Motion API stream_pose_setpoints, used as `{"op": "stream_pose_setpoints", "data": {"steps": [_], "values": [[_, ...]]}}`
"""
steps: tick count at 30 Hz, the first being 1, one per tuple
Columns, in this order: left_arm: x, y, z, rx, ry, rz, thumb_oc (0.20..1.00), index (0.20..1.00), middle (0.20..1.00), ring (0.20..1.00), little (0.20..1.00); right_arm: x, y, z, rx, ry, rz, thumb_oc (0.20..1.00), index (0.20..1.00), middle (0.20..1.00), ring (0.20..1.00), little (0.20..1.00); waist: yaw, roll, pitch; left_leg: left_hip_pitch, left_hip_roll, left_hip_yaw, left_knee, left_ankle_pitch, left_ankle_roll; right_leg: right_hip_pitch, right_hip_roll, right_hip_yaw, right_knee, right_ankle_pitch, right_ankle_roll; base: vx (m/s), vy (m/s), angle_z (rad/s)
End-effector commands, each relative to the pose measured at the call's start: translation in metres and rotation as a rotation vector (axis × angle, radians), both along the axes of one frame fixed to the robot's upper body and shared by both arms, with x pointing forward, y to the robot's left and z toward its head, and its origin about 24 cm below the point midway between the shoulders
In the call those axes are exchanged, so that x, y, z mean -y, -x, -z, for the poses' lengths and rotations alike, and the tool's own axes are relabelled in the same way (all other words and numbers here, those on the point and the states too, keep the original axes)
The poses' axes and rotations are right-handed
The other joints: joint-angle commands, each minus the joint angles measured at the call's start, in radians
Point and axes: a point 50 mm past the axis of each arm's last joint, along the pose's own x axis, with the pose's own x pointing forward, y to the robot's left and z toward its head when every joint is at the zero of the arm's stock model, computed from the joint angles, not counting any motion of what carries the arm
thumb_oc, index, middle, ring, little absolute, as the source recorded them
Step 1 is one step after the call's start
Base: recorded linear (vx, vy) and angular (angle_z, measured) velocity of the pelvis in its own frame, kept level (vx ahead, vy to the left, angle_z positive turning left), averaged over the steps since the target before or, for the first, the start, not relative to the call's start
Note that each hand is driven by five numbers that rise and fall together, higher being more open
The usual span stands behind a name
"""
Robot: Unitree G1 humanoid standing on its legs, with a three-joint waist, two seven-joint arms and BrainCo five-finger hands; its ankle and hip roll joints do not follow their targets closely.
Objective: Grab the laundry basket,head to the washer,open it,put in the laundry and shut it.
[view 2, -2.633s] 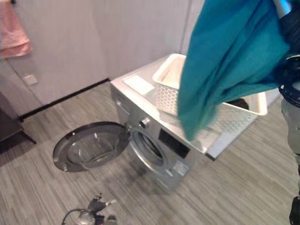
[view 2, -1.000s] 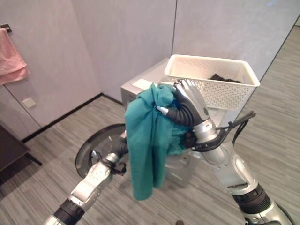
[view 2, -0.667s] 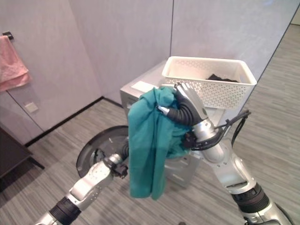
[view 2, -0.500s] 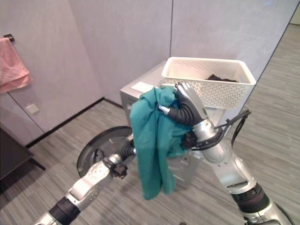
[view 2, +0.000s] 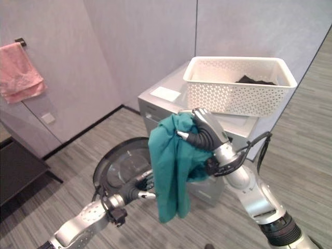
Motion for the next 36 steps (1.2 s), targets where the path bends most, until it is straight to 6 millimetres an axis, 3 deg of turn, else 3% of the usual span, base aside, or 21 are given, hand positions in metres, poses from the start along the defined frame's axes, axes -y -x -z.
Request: {"op": "stream_pose_setpoints", "data": {"steps": [1,5,9,15,20,28,31,36], "values": [[0.0,-0.013,-0.023,0.084,0.097,-0.022,1.0,1.0,1.0,1.0,1.0,-0.005,0.003,-0.03,0.153,-0.038,-0.042,0.2,0.2,0.2,0.2,0.2,0.003,-0.03,0.034,0.037,0.018,-0.047,0.016,-0.096,0.023,0.018,-0.023,-0.038,0.062,-0.102,0.012,0.01,-0.005,0.04],[-0.005,-0.003,-0.017,0.06,0.104,-0.05,1.0,1.0,1.0,1.0,1.0,0.002,0.003,-0.027,0.152,-0.015,-0.004,0.2,0.2,0.2,0.2,0.2,0.015,-0.029,0.05,0.018,0.02,-0.047,0.017,-0.091,0.021,0.01,-0.024,-0.042,0.05,-0.098,0.01,0.0,0.0,0.01],[0.019,-0.013,-0.03,0.14,0.144,-0.009,1.0,1.0,1.0,1.0,1.0,0.003,0.002,-0.029,0.171,-0.037,0.027,0.2,0.2,0.2,0.2,0.2,0.011,-0.035,0.059,0.006,0.021,-0.056,0.011,-0.086,0.018,0.009,-0.021,-0.047,0.039,-0.1,0.008,-0.01,-0.004,0.07],[0.038,-0.022,-0.043,0.202,0.179,0.034,1.0,1.0,1.0,1.0,1.0,0.006,-0.003,-0.029,0.178,-0.043,0.067,0.2,0.2,0.2,0.2,0.2,0.007,-0.04,0.065,0.0,0.019,-0.062,0.008,-0.084,0.018,0.009,-0.021,-0.051,0.036,-0.099,0.006,0.0,-0.001,0.05],[0.058,-0.032,-0.056,0.357,0.095,0.12,1.0,1.0,1.0,1.0,1.0,0.002,-0.006,-0.024,0.138,-0.076,0.046,0.2,0.2,0.2,0.2,0.2,0.002,-0.046,0.071,-0.012,0.018,-0.069,0.006,-0.081,0.015,0.006,-0.021,-0.057,0.032,-0.098,0.006,-0.01,-0.011,0.04],[0.078,-0.036,-0.059,0.423,0.058,0.172,1.0,1.0,1.0,1.0,1.0,-0.003,-0.009,-0.026,0.133,-0.107,0.025,0.2,0.2,0.2,0.2,0.2,-0.005,-0.047,0.081,-0.025,0.019,-0.072,0.006,-0.077,0.012,-0.004,-0.02,-0.06,0.029,-0.096,0.004,-0.01,-0.005,0.06],[0.098,-0.039,-0.055,0.436,0.035,0.197,1.0,1.0,1.0,1.0,1.0,-0.008,-0.01,-0.028,0.136,-0.16,0.008,0.2,0.2,0.2,0.2,0.2,-0.013,-0.051,0.087,-0.033,0.021,-0.071,0.006,-0.075,0.011,-0.01,-0.017,-0.059,0.027,-0.096,0.002,0.0,0.0,0.0],[0.113,-0.044,-0.055,0.456,0.033,0.178,1.0,1.0,1.0,1.0,1.0,-0.014,-0.01,-0.031,0.146,-0.207,-0.018,0.2,0.2,0.2,0.2,0.2,-0.021,-0.053,0.089,-0.035,0.022,-0.067,0.006,-0.075,0.009,-0.014,-0.014,-0.056,0.025,-0.096,0.001,0.0,0.0,0.0]]}}
